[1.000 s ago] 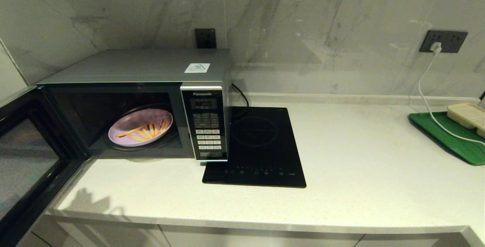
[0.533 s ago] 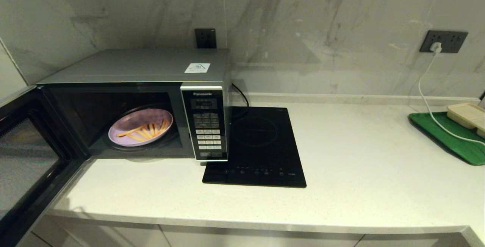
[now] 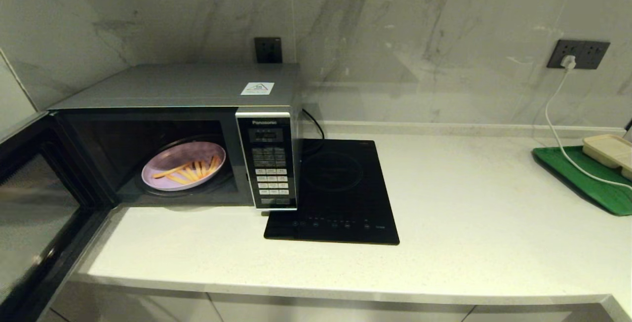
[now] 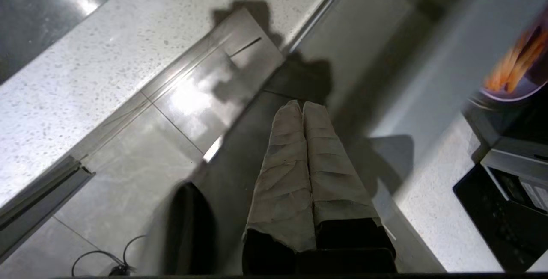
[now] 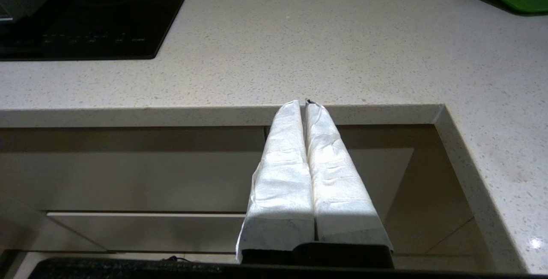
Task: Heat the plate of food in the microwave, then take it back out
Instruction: Close the microwave oven
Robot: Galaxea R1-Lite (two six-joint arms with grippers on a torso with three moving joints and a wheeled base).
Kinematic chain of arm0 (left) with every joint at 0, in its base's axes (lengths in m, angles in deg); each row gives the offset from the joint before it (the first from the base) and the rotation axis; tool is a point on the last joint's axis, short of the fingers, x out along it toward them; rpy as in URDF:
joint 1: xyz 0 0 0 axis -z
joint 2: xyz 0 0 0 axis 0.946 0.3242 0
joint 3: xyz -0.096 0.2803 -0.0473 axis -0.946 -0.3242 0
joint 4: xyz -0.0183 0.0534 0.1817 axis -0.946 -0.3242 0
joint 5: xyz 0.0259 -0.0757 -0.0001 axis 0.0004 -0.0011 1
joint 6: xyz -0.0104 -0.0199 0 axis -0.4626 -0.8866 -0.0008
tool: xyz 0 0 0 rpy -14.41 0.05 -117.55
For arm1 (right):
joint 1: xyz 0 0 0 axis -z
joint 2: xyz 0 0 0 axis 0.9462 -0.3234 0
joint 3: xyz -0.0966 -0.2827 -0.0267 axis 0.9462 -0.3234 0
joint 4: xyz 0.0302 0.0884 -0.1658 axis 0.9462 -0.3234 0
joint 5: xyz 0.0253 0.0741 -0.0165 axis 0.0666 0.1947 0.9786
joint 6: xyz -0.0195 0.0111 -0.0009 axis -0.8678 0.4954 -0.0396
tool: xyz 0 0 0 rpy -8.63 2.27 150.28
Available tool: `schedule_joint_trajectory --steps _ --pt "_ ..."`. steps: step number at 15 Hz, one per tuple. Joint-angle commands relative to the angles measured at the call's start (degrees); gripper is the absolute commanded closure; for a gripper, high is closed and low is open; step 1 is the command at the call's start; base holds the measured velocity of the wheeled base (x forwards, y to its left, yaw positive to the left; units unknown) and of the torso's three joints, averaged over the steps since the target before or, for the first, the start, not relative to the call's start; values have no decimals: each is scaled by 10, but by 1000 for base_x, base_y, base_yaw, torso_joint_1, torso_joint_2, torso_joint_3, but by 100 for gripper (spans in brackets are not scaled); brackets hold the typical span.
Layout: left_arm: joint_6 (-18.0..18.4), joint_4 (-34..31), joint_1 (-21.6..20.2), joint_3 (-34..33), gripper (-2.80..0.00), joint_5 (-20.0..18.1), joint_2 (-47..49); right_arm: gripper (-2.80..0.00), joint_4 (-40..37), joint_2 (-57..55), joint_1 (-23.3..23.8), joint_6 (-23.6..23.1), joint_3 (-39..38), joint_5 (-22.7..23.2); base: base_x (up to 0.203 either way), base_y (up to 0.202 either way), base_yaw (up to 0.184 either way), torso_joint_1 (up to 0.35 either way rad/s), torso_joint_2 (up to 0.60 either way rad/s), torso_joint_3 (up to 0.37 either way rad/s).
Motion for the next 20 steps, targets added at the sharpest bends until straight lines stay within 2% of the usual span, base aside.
schedule_joint_trajectory --steps 1,3,6,8,10,11,14,16,17,18,20 --pt "-2 -4 0 3 0 -1 15 0 -1 0 0 0 0 0 0 0 0 0 0 0" --pt "-2 -6 0 3 0 -4 13 0 -1 0 0 0 0 0 0 0 0 0 0 0" --pt "-2 -57 7 3 0 -43 -5 0 -1 0 0 0 0 0 0 0 0 0 0 0" --pt "-1 -104 27 -3 0 -66 -19 0 -1 0 0 0 0 0 0 0 0 0 0 0" --pt "6 -119 64 -55 0 -81 -53 0 -1 0 0 0 0 0 0 0 0 0 0 0" --pt "12 -119 97 -89 0 -83 -73 0 -1 0 0 0 0 0 0 0 0 0 0 0" --pt "17 -85 257 -214 0 -84 -151 0 -1 0 0 0 0 0 0 0 0 0 0 0" --pt "-21 6 373 -290 0 -70 -190 0 -1 0 0 0 0 0 0 0 0 0 0 0" --pt "-53 65 430 -321 0 -45 -199 0 -1 0 0 0 0 0 0 0 0 0 0 0" --pt "-89 146 490 -358 0 4 -203 0 -1 0 0 0 0 0 0 0 0 0 0 0" --pt "-146 340 579 -434 0 133 -202 0 -1 0 0 0 0 0 0 0 0 0 0 0"
